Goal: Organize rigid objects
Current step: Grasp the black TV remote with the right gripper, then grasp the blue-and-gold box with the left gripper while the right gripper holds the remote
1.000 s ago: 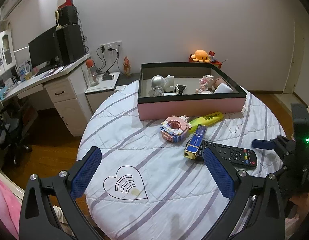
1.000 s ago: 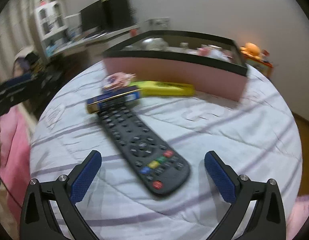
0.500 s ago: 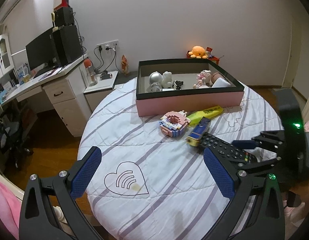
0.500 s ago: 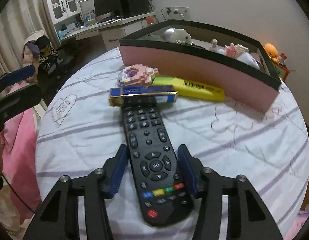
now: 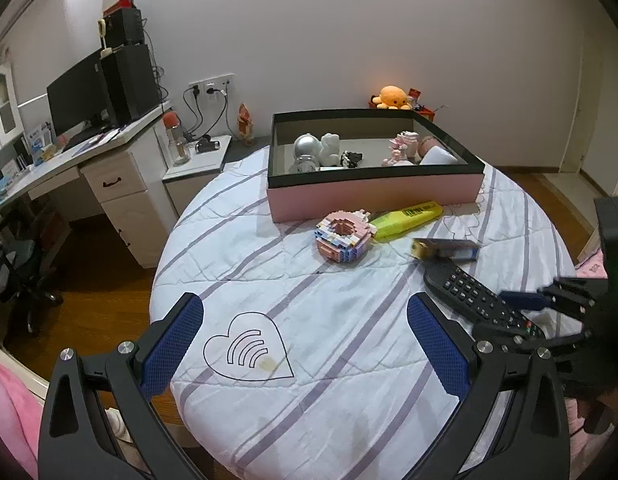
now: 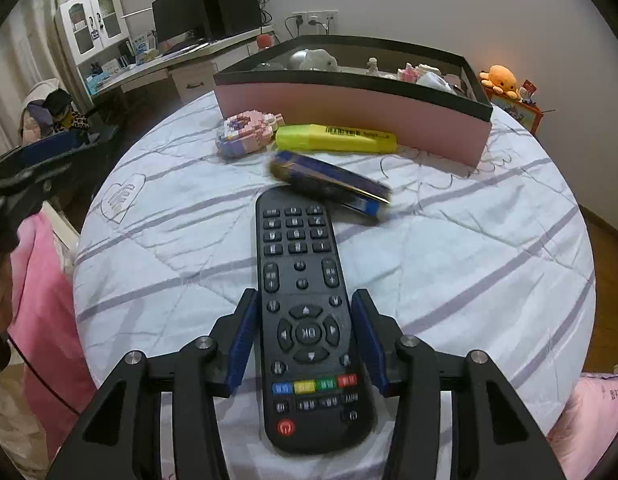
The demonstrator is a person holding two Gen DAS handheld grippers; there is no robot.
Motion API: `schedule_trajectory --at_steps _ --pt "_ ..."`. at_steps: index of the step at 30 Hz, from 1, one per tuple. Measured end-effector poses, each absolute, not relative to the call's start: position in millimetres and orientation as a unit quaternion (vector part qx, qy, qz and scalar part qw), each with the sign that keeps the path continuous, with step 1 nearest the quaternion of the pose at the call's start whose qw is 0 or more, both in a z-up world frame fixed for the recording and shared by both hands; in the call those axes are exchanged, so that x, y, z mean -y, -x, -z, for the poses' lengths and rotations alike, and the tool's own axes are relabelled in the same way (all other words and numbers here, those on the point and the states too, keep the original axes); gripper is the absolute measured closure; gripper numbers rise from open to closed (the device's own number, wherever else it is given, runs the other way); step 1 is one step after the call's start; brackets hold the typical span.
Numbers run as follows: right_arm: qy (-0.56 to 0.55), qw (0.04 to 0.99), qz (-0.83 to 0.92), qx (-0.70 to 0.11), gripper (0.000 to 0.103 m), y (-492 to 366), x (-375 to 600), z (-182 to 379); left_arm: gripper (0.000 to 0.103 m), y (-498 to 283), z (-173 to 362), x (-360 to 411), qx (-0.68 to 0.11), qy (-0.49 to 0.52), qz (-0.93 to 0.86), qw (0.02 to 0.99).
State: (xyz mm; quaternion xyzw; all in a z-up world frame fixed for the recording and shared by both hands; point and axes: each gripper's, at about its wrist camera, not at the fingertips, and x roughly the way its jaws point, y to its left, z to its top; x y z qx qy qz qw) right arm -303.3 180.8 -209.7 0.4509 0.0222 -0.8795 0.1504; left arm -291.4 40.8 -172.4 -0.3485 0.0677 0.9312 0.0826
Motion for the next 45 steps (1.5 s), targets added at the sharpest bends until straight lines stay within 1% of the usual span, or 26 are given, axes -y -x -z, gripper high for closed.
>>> schedule_trajectory --at_steps 2,4,6,7,8,10,13,18,20,23,29,32,36,41,45 --pt "-0.448 0.152 0.881 -0.019 0.046 309.3 -179.4 210.3 0.0 290.9 173.3 -41.3 -0.071 0.35 -0.93 0.083" --pt "-0.447 0.156 0.881 -0.024 0.044 314.6 -176.3 212.8 0.0 291.2 174.5 -41.4 -0.072 0.352 -0.929 0.084" --pt "-0.443 0.156 0.882 -0.034 0.044 315.8 -173.4 214.5 0.0 292.4 175.6 -42.7 -0.072 0.355 -0.928 0.085" --pt "-0.442 0.155 0.883 -0.041 0.049 315.3 -172.1 215.1 0.0 293.2 176.1 -43.6 -0.072 0.357 -0.927 0.085" --pt "-0.439 0.152 0.884 -0.045 0.056 313.7 -172.3 215.0 0.0 293.9 176.4 -44.9 -0.071 0.357 -0.927 0.086" --pt "-0.436 0.15 0.886 -0.047 0.058 308.7 -177.1 213.6 0.0 294.9 176.7 -48.0 -0.066 0.358 -0.927 0.09" --pt "-0.431 0.141 0.891 -0.039 0.058 302.2 -190.4 213.2 0.0 297.2 177.7 -57.1 -0.06 0.359 -0.926 0.1" --pt "-0.423 0.093 0.901 -0.017 0.058 294.0 -228.3 209.1 0.0 300.9 184.1 -84.7 -0.073 0.363 -0.922 0.111" --pt "-0.425 0.076 0.902 -0.002 0.058 299.8 -245.3 208.7 0.0 302.8 187.5 -93.4 -0.073 0.368 -0.919 0.12" --pt "-0.43 0.068 0.9 -0.002 0.058 316.4 -253.9 207.4 0.0 305.8 191.9 -102.1 -0.082 0.375 -0.915 0.123" --pt "-0.444 0.099 0.888 -0.061 0.058 348.7 -231.1 206.3 0.0 311.5 198.2 -94.1 -0.08 0.387 -0.912 0.106" --pt "-0.45 0.141 0.878 -0.086 0.058 347.1 -216.2 207.3 0.0 314.0 200.7 -86.2 -0.075 0.391 -0.912 0.097" --pt "-0.459 0.184 0.863 -0.101 0.058 333.1 -196.4 209.8 0.0 317.5 204.7 -78.9 -0.066 0.398 -0.911 0.089" --pt "-0.458 0.228 0.853 -0.099 0.058 318.0 -179.6 208.9 0.0 317.9 207.3 -82.4 -0.063 0.402 -0.909 0.096" --pt "-0.458 0.191 0.865 -0.074 0.058 322.1 -190.8 210.0 0.0 319.7 208.5 -93.4 -0.066 0.401 -0.907 0.108"
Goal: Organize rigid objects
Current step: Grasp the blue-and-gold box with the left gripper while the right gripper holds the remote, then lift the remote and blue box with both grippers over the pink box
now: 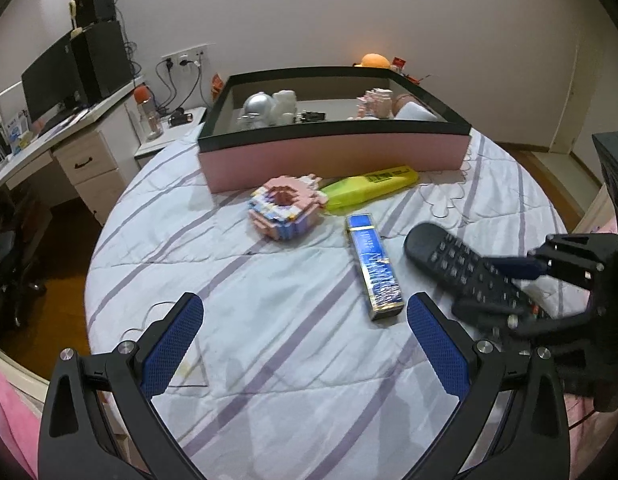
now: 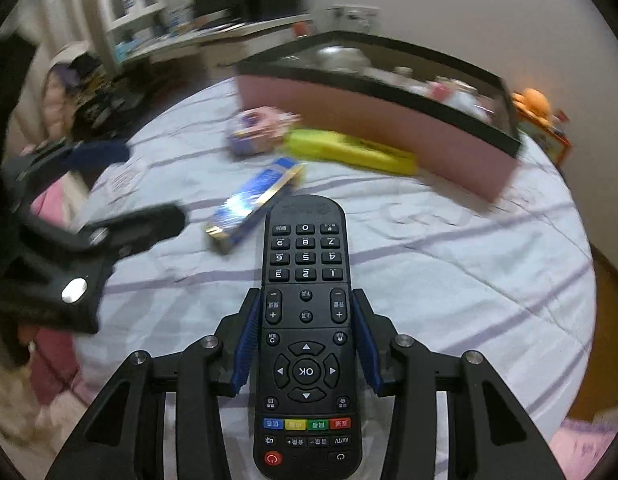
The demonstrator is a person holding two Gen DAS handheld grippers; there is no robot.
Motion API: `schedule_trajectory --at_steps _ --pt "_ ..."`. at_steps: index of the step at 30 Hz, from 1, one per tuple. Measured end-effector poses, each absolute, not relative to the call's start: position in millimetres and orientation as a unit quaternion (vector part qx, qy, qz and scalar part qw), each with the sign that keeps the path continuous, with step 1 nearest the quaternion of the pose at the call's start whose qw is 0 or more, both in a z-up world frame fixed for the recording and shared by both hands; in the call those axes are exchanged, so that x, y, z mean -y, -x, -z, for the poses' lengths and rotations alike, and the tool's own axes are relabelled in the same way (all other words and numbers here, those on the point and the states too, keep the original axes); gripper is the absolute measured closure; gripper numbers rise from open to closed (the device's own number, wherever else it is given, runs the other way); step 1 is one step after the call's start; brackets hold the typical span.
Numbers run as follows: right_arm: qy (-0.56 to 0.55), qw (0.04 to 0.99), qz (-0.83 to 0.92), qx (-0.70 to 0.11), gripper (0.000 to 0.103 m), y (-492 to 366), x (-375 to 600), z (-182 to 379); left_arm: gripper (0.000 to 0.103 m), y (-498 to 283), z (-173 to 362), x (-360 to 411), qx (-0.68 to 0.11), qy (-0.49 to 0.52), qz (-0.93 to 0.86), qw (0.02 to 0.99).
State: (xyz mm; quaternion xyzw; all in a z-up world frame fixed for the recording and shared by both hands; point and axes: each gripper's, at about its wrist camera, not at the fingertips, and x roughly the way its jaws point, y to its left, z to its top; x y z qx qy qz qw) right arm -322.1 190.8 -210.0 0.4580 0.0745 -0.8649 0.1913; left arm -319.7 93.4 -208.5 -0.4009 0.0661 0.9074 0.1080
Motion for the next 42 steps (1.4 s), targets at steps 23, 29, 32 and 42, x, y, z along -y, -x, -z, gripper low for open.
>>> schedule_trajectory --at_steps 23,29,32,42 --pt "-0.437 0.119 0.892 0.003 0.058 349.2 -237.8 211.7 0.077 362.1 236.0 -125.4 -0.051 0.445 -0.885 0.127" --pt "-0.435 0.118 0.893 0.005 0.058 348.6 -236.0 210.3 0.083 360.5 232.6 -113.8 -0.033 0.447 -0.882 0.149" --pt "-0.432 0.118 0.894 0.009 0.058 345.9 -234.1 208.7 0.083 355.7 230.8 -109.3 -0.033 0.445 -0.883 0.147" --pt "-0.393 0.13 0.91 0.024 0.058 332.5 -219.3 188.8 0.083 333.6 195.4 -83.7 -0.02 0.391 -0.91 0.133"
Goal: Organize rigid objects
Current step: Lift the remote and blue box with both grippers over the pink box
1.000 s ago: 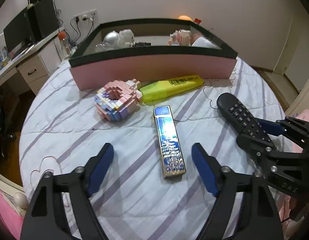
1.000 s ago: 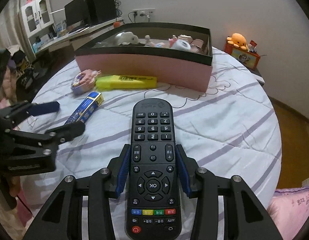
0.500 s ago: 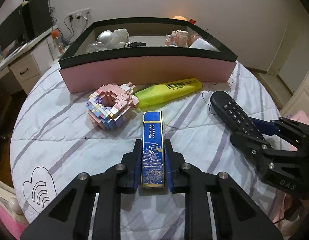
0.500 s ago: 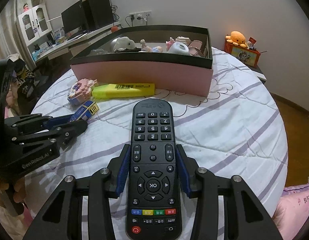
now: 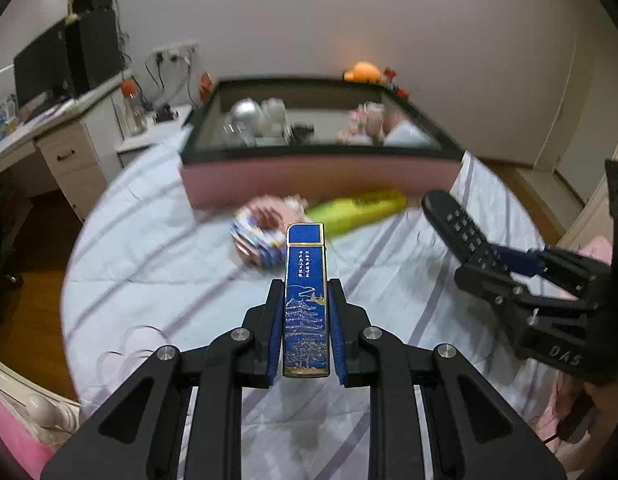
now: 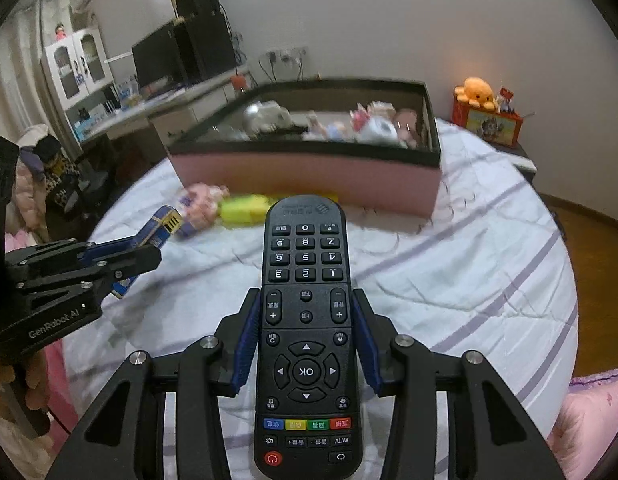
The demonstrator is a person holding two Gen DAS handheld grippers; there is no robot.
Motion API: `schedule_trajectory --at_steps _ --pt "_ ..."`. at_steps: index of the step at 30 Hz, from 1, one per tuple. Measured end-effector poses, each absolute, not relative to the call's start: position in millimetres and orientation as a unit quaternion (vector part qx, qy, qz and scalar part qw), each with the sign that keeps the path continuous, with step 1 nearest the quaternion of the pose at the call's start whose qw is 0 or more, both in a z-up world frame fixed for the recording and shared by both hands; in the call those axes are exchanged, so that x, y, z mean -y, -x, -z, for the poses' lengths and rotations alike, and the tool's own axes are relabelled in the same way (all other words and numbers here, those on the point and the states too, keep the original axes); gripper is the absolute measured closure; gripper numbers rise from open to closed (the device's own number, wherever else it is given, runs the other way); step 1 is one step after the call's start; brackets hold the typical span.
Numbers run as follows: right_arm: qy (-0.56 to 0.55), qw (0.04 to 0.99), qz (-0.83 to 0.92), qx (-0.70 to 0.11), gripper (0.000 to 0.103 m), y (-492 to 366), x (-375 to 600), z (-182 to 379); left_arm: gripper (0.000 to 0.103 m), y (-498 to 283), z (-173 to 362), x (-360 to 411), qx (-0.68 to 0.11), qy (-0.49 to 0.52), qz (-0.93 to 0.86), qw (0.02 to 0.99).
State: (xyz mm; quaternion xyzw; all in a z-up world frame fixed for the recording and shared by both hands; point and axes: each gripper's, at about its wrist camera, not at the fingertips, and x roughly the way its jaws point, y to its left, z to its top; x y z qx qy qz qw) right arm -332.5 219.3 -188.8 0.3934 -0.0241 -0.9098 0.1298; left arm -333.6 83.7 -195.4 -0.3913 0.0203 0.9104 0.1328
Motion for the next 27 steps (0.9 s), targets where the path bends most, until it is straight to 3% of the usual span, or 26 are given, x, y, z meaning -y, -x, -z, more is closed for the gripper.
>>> schedule_trajectory --at_steps 27 --pt "-0.196 0.117 0.974 0.015 0.058 261.7 -181.8 52.9 0.083 249.9 56.2 -34.1 0.005 0.192 -0.975 0.113"
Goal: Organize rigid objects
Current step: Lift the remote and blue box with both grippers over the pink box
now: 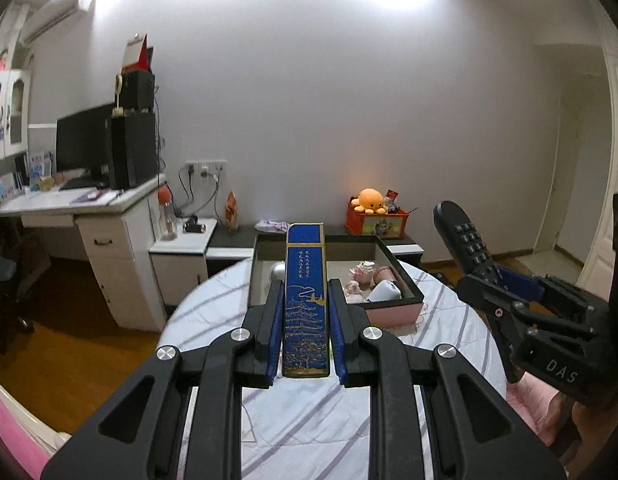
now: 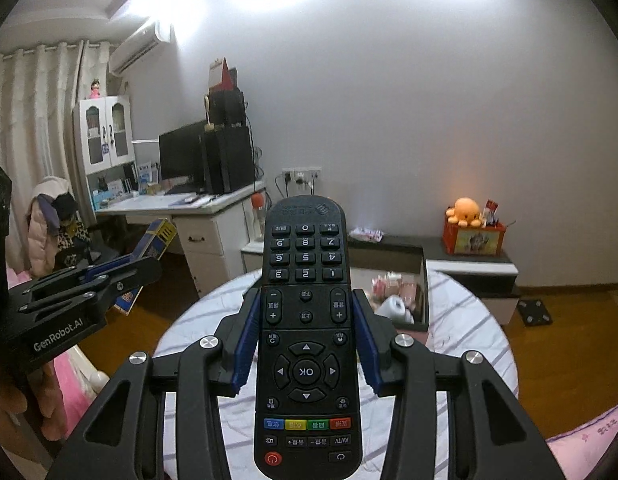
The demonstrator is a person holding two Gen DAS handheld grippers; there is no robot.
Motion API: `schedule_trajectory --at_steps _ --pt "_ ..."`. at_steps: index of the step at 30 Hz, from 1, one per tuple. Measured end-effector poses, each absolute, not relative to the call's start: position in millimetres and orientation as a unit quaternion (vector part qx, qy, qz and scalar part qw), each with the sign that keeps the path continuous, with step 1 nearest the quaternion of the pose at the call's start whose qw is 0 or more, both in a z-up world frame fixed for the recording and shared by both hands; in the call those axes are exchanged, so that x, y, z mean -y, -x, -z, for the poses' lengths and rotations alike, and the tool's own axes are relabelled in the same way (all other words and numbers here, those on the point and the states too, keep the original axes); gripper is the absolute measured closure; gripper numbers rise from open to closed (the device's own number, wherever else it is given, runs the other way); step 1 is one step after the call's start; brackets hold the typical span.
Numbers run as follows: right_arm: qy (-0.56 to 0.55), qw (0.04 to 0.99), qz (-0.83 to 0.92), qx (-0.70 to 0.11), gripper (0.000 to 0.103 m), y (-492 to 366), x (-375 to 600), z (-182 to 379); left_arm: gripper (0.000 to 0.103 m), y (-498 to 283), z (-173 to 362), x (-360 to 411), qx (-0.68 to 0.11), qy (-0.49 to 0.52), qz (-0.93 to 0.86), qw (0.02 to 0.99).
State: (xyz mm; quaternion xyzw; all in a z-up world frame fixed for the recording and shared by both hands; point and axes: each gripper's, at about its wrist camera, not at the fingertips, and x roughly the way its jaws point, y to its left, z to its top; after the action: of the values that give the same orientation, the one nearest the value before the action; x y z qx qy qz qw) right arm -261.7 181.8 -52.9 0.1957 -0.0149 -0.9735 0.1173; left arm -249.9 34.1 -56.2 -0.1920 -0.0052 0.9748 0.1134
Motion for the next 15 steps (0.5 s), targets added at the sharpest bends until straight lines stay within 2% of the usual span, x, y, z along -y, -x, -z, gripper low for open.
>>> schedule_trajectory --at_steps 15 --pt "-0.146 0.096 0.985 -0.002 0.058 267.1 -171.4 22.8 0.083 261.0 27.7 -31.1 0.0 0.15 -0.985 0.087"
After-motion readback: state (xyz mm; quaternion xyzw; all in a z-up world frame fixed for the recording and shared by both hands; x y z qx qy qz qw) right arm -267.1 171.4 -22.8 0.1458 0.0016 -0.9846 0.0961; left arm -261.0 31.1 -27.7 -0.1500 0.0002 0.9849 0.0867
